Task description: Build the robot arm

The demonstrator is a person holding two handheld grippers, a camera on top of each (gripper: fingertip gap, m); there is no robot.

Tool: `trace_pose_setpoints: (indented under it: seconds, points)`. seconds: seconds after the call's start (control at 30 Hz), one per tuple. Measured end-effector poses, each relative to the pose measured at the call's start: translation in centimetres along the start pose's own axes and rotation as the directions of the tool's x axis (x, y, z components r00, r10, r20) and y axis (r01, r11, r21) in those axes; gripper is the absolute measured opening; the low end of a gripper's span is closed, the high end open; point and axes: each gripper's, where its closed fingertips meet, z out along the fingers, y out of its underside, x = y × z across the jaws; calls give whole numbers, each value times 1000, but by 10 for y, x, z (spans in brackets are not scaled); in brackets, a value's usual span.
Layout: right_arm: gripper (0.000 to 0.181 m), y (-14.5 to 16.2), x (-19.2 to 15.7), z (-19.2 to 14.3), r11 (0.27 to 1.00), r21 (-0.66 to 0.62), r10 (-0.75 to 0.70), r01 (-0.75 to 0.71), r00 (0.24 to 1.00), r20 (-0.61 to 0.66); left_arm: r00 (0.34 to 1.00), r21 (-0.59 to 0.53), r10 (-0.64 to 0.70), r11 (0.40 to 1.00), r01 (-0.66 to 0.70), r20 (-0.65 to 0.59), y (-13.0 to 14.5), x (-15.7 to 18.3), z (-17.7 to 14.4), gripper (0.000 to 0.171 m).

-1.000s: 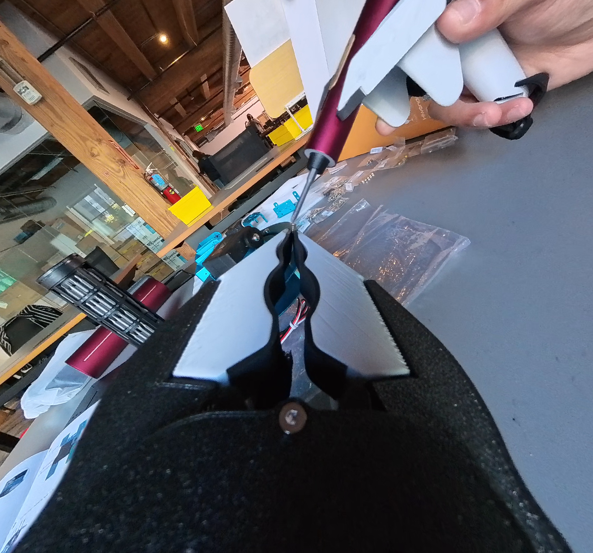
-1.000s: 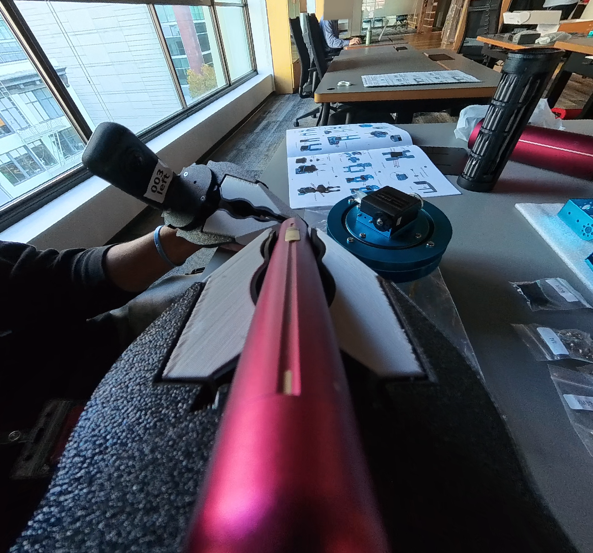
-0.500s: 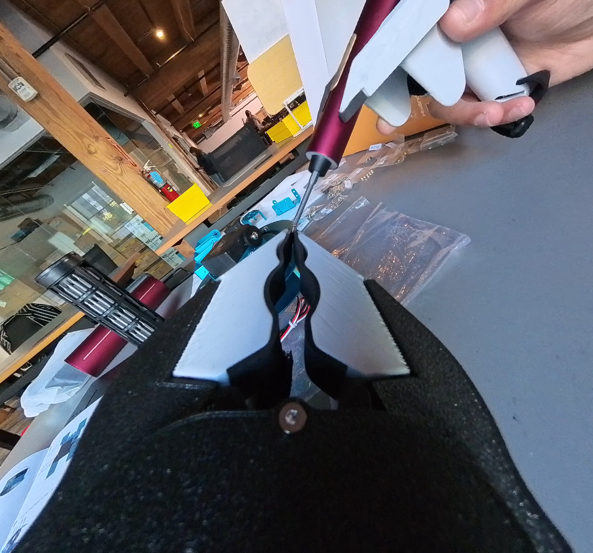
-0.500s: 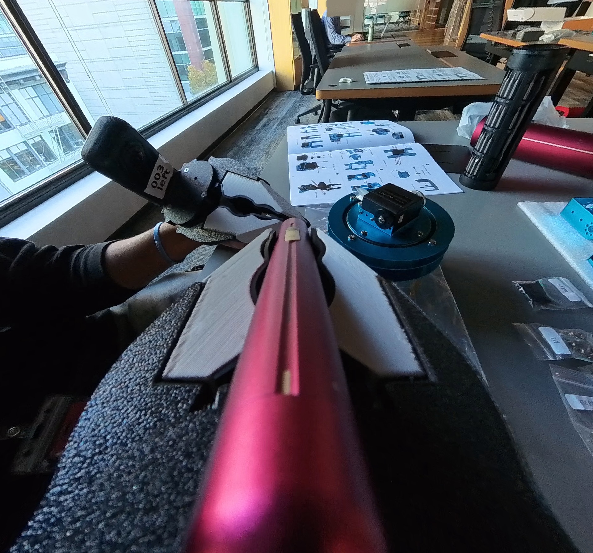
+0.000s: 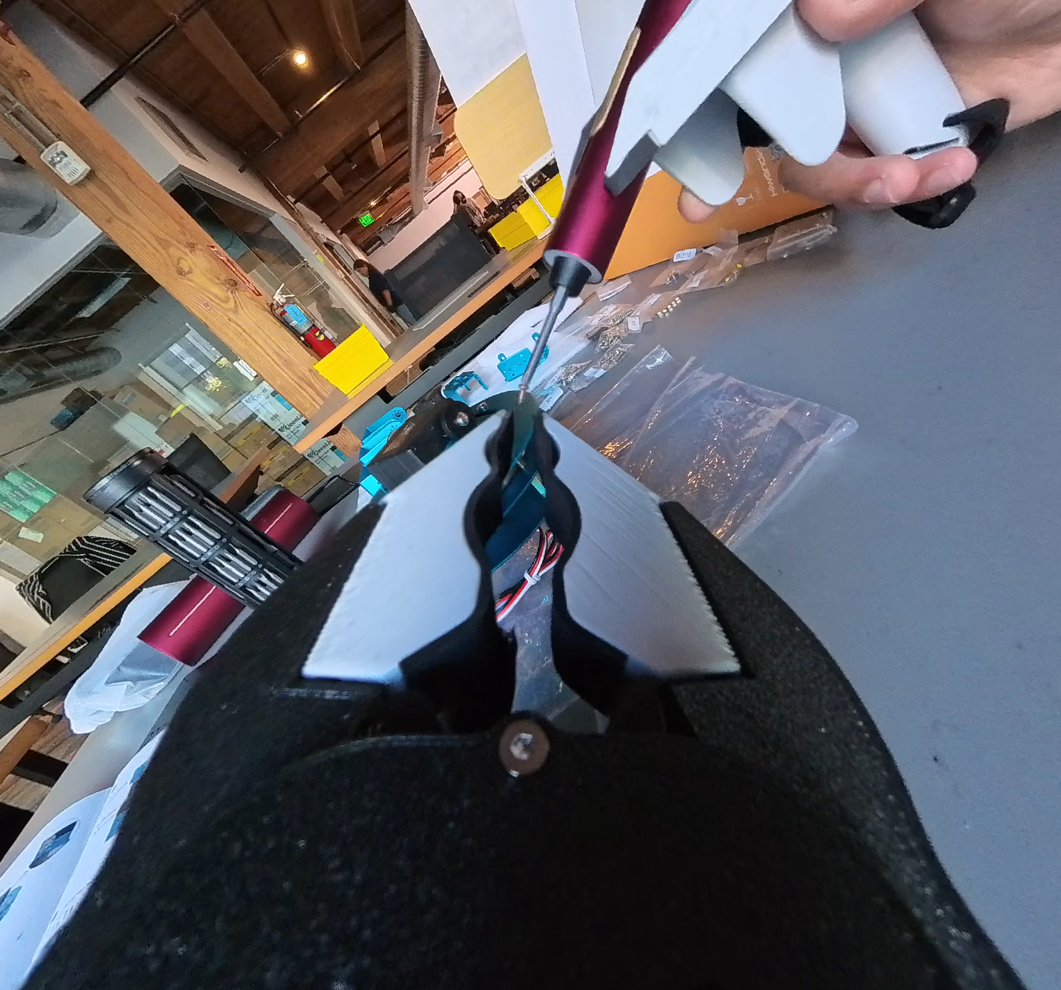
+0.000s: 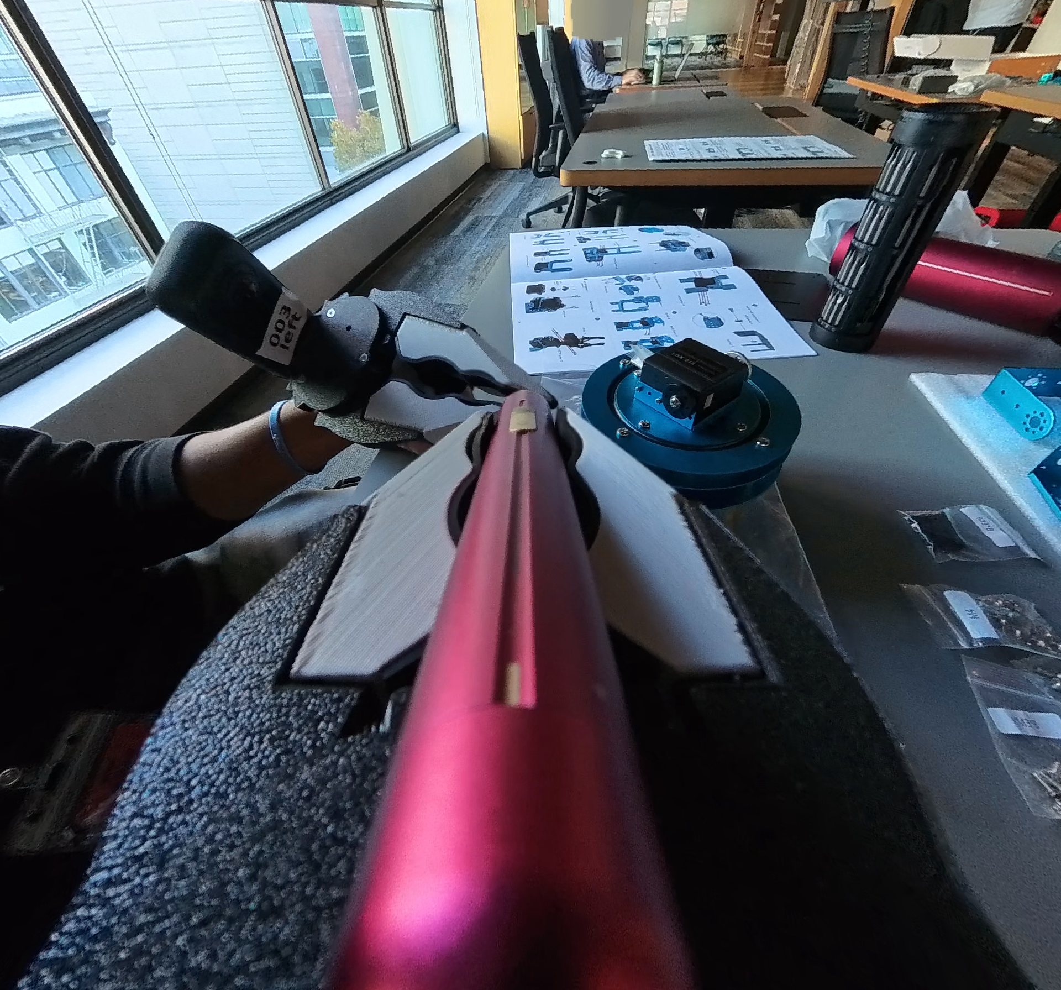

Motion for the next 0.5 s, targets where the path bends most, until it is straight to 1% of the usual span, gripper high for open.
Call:
trace_pose_setpoints:
  seconds: [0.07,0.13,0.2,0.23,0.33,0.43,0.5]
  points:
    - [22,0,4,-1,1000,4,-26,26,999,-26,1000,-1,-9,1000,9,9,0,-2,0,12]
    - [23,-3,8,-4,996,37,-79,82,994,-71,999,4,-25,1000,25,22,0,-6,-1,16]
    - [22,-2,15,-6,978,41,-199,207,969,-143,997,8,-60,998,60,48,0,-13,-1,19]
    - [22,0,18,-7,959,28,-272,281,944,-185,994,13,-88,996,88,59,0,-18,-2,22]
    - [21,11,20,-6,865,-34,-492,501,832,-256,966,35,-250,968,248,72,2,-39,-5,27]
    - [21,24,17,-1,749,-109,-654,654,703,-279,898,29,-439,898,439,8,9,-55,-4,34]
    - [21,32,19,3,674,-159,-728,721,612,-311,860,-4,-508,861,508,-39,15,-61,0,40]
